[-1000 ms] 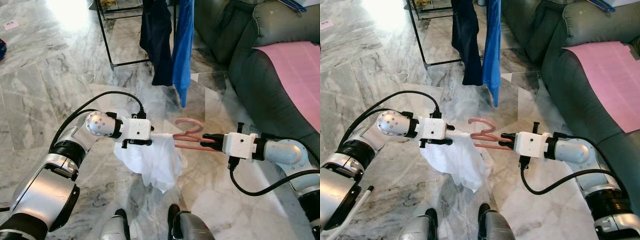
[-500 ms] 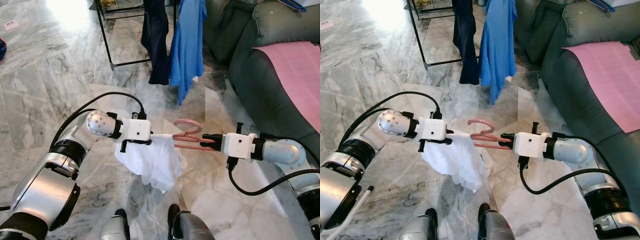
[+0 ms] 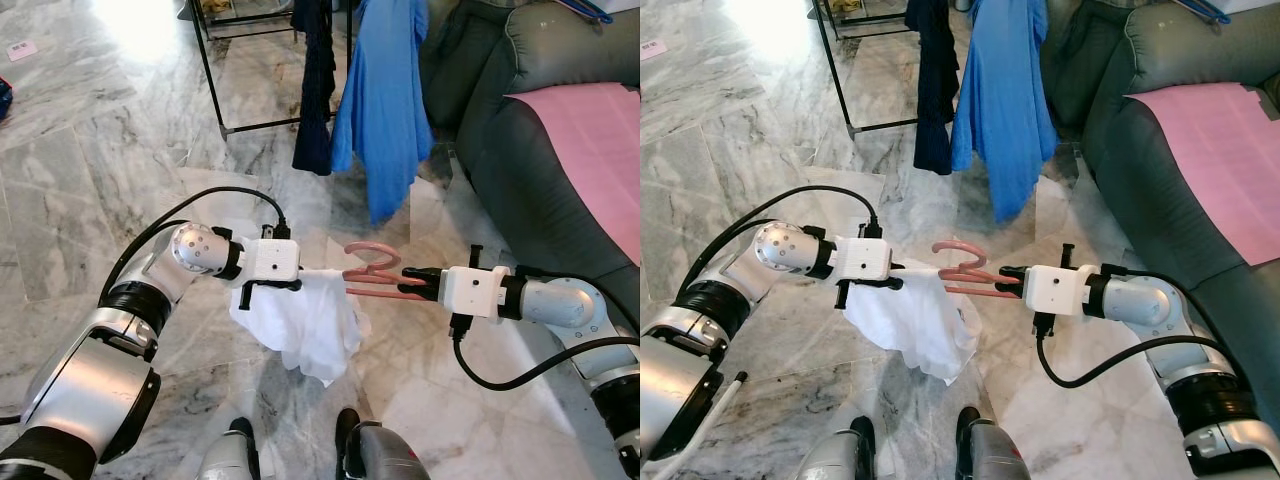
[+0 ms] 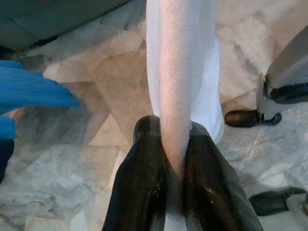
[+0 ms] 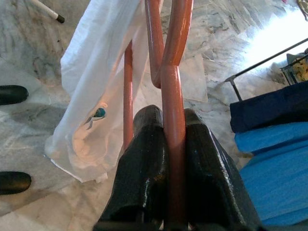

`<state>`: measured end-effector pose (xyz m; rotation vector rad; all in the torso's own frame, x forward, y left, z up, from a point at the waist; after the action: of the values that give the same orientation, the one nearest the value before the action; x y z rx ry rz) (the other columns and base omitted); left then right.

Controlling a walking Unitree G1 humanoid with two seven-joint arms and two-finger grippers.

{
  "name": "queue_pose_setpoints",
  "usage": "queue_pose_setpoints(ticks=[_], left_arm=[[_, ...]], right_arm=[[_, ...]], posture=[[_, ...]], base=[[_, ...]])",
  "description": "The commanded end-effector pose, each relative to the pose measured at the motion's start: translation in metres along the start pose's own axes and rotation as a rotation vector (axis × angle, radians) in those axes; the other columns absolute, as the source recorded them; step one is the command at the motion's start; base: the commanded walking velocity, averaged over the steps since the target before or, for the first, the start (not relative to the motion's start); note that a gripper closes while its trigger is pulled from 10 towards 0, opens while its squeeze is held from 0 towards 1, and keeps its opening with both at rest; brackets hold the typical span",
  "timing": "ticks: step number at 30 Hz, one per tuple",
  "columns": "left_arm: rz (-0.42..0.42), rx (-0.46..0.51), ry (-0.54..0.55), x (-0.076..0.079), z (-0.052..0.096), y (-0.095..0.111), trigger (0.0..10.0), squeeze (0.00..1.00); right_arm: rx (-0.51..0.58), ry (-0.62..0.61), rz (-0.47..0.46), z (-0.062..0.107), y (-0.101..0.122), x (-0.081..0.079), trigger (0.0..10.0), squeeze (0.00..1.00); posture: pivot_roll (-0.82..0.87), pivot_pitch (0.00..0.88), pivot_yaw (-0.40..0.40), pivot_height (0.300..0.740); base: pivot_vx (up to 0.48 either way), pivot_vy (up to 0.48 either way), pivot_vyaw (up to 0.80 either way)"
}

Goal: Hang hanger

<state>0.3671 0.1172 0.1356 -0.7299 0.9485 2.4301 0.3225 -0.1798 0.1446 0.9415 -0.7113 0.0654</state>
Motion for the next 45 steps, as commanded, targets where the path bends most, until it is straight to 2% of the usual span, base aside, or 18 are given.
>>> queue_pose_setpoints(ticks=[1, 2, 3, 10, 18, 21, 22, 24, 30, 32, 34, 35, 37, 39, 40, 41, 43, 45], left_arm=[[0.047, -0.012, -0.044, 0.017, -0.002, -0.009, 0.0, 0.00], [0.057, -0.020, -0.037, 0.020, -0.002, -0.012, 0.0, 0.00], [0.068, -0.028, -0.033, 0.022, -0.001, -0.015, 0.0, 0.00], [0.187, -0.058, 0.100, 0.033, 0.010, -0.035, 0.0, 0.00], [0.194, -0.117, 0.127, 0.045, 0.022, -0.050, 0.0, 0.00], [0.232, -0.185, 0.221, 0.046, 0.036, -0.065, 0.0, 0.00], [0.232, -0.185, 0.221, 0.046, 0.036, -0.065, 0.0, 0.00], [0.271, -0.216, 0.345, 0.040, 0.045, -0.072, 0.0, 0.00], [0.409, -0.168, 0.636, 0.020, 0.059, -0.075, 0.0, 0.00], [0.458, -0.139, 0.699, 0.017, 0.062, -0.075, 0.0, 0.00], [0.540, -0.081, 0.781, 0.013, 0.064, -0.075, 0.0, 0.00], [0.540, -0.081, 0.781, 0.013, 0.064, -0.075, 0.0, 0.00], [0.591, 0.013, 0.803, 0.009, 0.061, -0.068, 0.0, 0.00], [0.590, 0.031, 0.801, 0.008, 0.060, -0.065, 0.0, 0.00], [0.560, 0.081, 0.789, 0.002, 0.058, -0.057, 0.0, 0.00], [0.548, 0.115, 0.779, -0.002, 0.058, -0.051, 0.0, 0.00], [0.511, 0.185, 0.751, -0.010, 0.057, -0.039, 0.0, 0.00], [0.484, 0.254, 0.714, -0.016, 0.056, -0.027, 0.0, 0.00]], right_arm=[[0.011, -0.031, 0.014, 0.002, 0.002, 0.006, 10.0, 0.00], [0.008, -0.024, 0.005, 0.003, 0.001, 0.006, 10.0, 0.04], [0.006, -0.021, -0.003, 0.004, 0.001, 0.007, 10.0, 1.00], [-0.040, -0.016, -0.019, 0.024, 0.002, 0.025, 10.0, 1.00], [-0.081, -0.032, 0.000, 0.038, 0.001, 0.036, 10.0, 1.00], [-0.093, -0.149, 0.033, 0.049, 0.009, 0.061, 10.0, 1.00], [-0.093, -0.149, 0.033, 0.049, 0.009, 0.061, 10.0, 1.00], [-0.035, -0.298, 0.019, 0.054, 0.020, 0.082, 10.0, 1.00], [0.088, -0.551, -0.159, 0.054, 0.023, 0.096, 10.0, 1.00], [0.089, -0.585, -0.209, 0.051, 0.017, 0.092, 10.0, 1.00], [0.151, -0.644, -0.328, 0.042, 0.010, 0.081, 10.0, 1.00], [0.151, -0.644, -0.328, 0.042, 0.010, 0.081, 10.0, 1.00], [0.189, -0.735, -0.500, 0.027, -0.001, 0.068, 10.0, 1.00], [0.193, -0.747, -0.543, 0.024, -0.004, 0.065, 10.0, 1.00], [0.234, -0.771, -0.657, 0.015, -0.009, 0.057, 10.0, 0.16], [0.245, -0.792, -0.699, 0.011, -0.011, 0.055, 10.0, 0.00], [0.236, -0.845, -0.805, 0.004, -0.021, 0.052, 10.0, 0.00], [0.176, -0.920, -0.826, 0.002, -0.029, 0.052, 10.0, 0.00]], posture=[[-0.09, 0.279, -0.043, 0.740], [-0.08, 0.277, -0.044, 0.740], [-0.08, 0.277, -0.044, 0.740], [-0.08, 0.274, -0.049, 0.740], [-0.06, 0.276, -0.053, 0.740], [-0.06, 0.277, -0.051, 0.740], [-0.06, 0.277, -0.051, 0.740], [-0.05, 0.280, -0.049, 0.740], [-0.05, 0.284, -0.050, 0.740], [-0.05, 0.286, -0.050, 0.740], [-0.05, 0.288, -0.051, 0.740], [-0.05, 0.288, -0.051, 0.740], [-0.04, 0.290, -0.051, 0.740], [-0.04, 0.292, -0.052, 0.740], [-0.04, 0.292, -0.052, 0.740], [-0.04, 0.292, -0.053, 0.740], [-0.04, 0.291, -0.054, 0.740], [-0.03, 0.291, -0.056, 0.740]], base=[[0.000, 0.000, 0.00], [0.000, 0.000, 0.00], [0.000, 0.000, 0.00], [0.000, 0.000, 0.00], [0.000, 0.000, 0.00], [0.000, 0.000, 0.00], [0.000, 0.000, 0.00], [0.000, 0.000, 0.00], [0.000, 0.000, 0.00], [0.000, 0.000, 0.00], [0.000, 0.000, 0.00], [0.000, 0.000, 0.00], [0.000, 0.000, 0.00], [0.000, 0.000, 0.00], [0.000, 0.000, 0.00], [0.000, 0.000, 0.00], [0.000, 0.000, 0.00], [0.000, 0.000, 0.00]])
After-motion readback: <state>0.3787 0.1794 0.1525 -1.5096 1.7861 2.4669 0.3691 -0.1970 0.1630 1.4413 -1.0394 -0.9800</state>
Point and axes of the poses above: a point about 5 cm out from each wrist's last joint towards the gripper, its own z axis pointing back from the gripper into the wrist, its own y axis along the axis of the wrist's last joint, x = y × z, the point moved 2 cm from there along -z, pointing out of the wrist towards the gripper, and after that the axes turned 10 degrees about -z, right-handed, at the moved point
